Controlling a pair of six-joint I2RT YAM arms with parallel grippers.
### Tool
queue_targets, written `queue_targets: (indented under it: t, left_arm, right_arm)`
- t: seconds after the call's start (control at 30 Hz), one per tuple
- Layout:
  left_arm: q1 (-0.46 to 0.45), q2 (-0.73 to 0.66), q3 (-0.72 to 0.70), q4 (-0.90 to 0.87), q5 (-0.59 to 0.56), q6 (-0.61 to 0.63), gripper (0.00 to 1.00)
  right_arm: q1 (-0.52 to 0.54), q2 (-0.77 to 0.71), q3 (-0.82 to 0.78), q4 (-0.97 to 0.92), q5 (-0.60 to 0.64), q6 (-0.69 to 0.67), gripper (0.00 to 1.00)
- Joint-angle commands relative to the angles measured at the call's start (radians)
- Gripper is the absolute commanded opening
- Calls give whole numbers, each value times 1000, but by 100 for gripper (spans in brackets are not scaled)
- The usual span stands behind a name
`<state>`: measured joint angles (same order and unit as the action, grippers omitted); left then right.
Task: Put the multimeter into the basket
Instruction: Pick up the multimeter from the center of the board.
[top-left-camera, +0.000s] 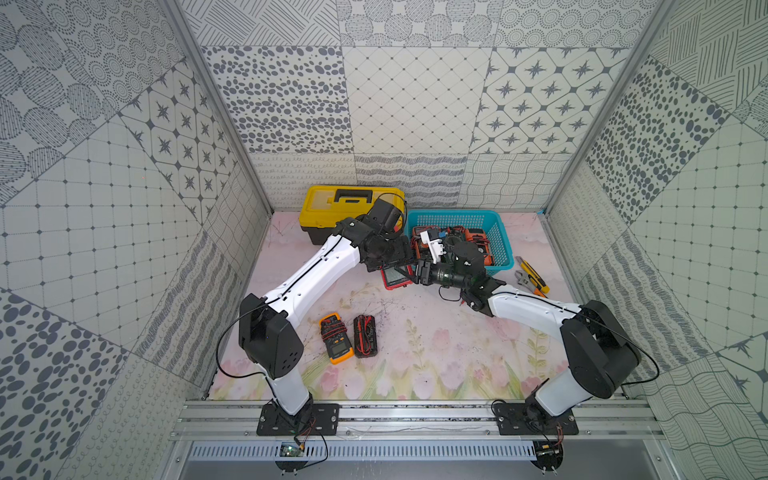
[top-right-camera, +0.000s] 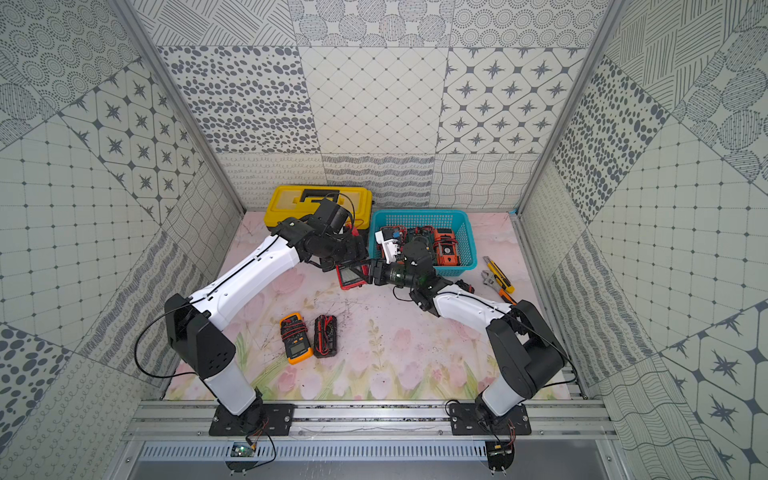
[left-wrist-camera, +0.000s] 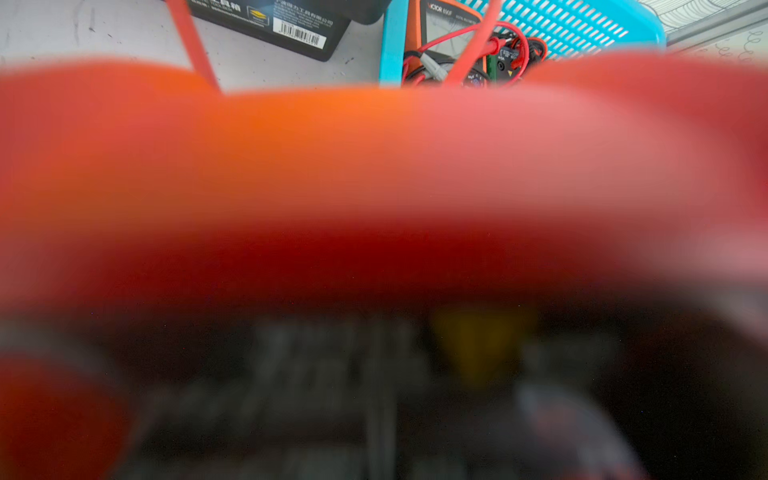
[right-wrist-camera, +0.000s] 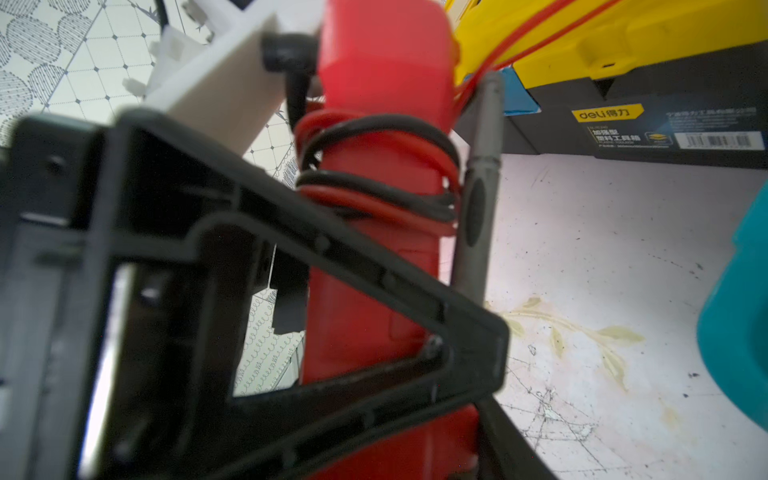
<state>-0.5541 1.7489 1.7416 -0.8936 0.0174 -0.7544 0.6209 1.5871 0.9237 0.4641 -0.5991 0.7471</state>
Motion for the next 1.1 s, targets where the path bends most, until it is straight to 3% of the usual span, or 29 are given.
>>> queue_targets:
  t: [0.0,0.07,0.13,0.2,0.3,0.4,0.6,0.87,1.07]
  left_arm:
    - [-5,-12,0,170,63,-34,0]
    - [-5,-14,-1,183,65,-35,1]
    - [-5,-14,-1,193,72,-37,10]
    - [-4,-18,-5,208,81,-40,28]
    - [5,-33,-20,234,98,-46,67]
    - [17,-60,-42,258,101,-48,85]
    - [46,-141,-126,342,119,-51,99]
    - [86,-227,-200,413,137,-39,99]
    - [112,-321,-336,504,70,-29,99]
  right_arm:
    - [14,20,28,80,-31,-9,37]
    - [15,24,30,80,-32,-5,27]
    - [14,20,29,78,-25,2,22]
    - [12,12,25,78,-13,6,17]
    - [5,-7,16,71,11,12,10]
    - [-14,-31,-5,72,37,31,3]
    - [-70,-66,-20,45,42,38,0]
    - [-144,-135,-16,-40,41,-3,0]
    - [-312,-255,37,-251,19,-98,0]
